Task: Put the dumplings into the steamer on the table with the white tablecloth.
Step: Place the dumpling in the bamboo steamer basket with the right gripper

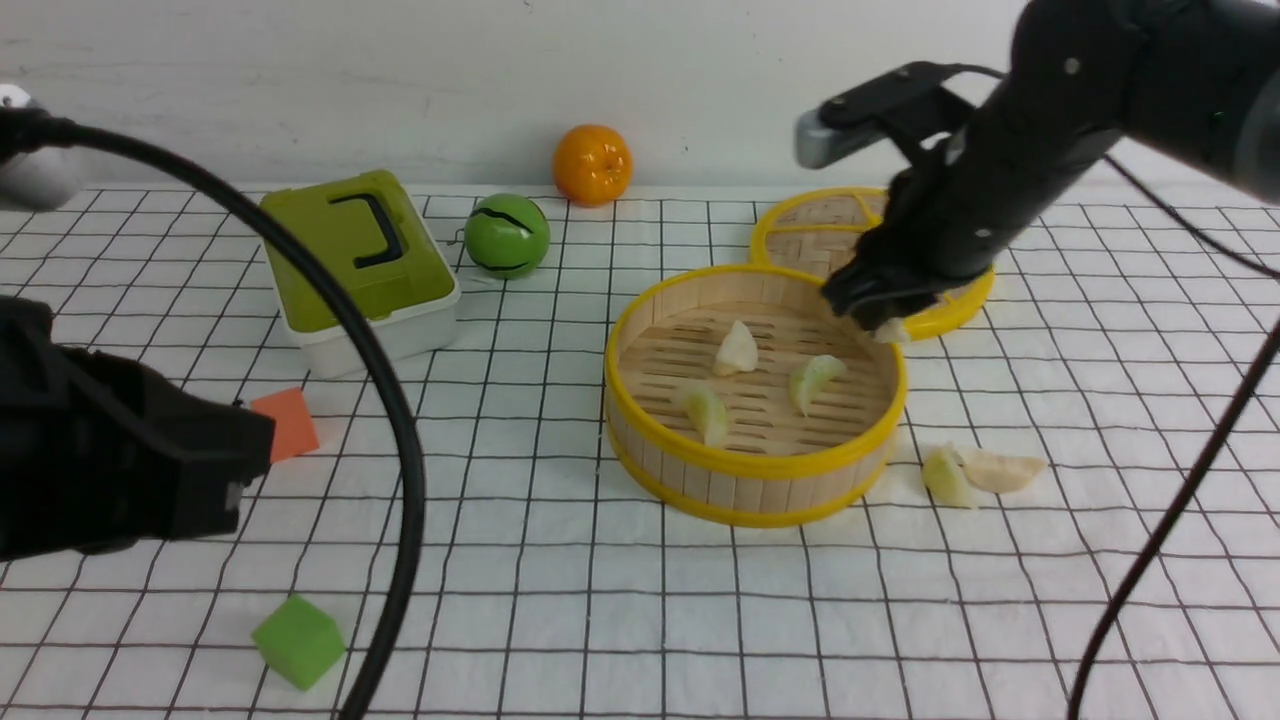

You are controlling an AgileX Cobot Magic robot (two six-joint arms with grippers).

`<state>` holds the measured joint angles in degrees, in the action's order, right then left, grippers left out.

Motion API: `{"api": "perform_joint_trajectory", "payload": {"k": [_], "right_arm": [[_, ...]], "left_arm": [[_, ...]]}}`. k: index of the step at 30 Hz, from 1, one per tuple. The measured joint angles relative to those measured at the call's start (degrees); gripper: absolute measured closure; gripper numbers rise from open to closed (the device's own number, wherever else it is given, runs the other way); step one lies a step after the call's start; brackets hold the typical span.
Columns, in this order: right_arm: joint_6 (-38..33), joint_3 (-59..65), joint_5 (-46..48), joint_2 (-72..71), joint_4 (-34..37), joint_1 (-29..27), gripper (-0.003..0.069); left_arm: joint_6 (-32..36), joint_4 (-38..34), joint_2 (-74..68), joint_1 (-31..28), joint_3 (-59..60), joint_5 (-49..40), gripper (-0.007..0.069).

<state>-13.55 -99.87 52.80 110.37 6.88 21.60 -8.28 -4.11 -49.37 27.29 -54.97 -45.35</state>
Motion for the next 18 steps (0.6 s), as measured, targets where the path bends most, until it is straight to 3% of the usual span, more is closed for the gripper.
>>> {"api": "perform_joint_trajectory", "payload": {"k": [5, 10, 18], "right_arm": [[1.9, -0.3, -3.6, 4.2, 1.4, 3.6, 0.0479], [7.5, -0.9, -3.8, 9.2, 0.8, 3.5, 0.0479], [10.2, -1.1, -3.0, 11.1, 0.6, 3.5, 0.0473]], "left_arm": [[1.1, -0.2, 0.0, 0.0, 0.0, 0.1, 0.0604], [1.6, -0.2, 0.0, 0.0, 0.0, -2.1, 0.0599], [3.4, -0.2, 0.0, 0.0, 0.0, -3.0, 0.0594]]}}
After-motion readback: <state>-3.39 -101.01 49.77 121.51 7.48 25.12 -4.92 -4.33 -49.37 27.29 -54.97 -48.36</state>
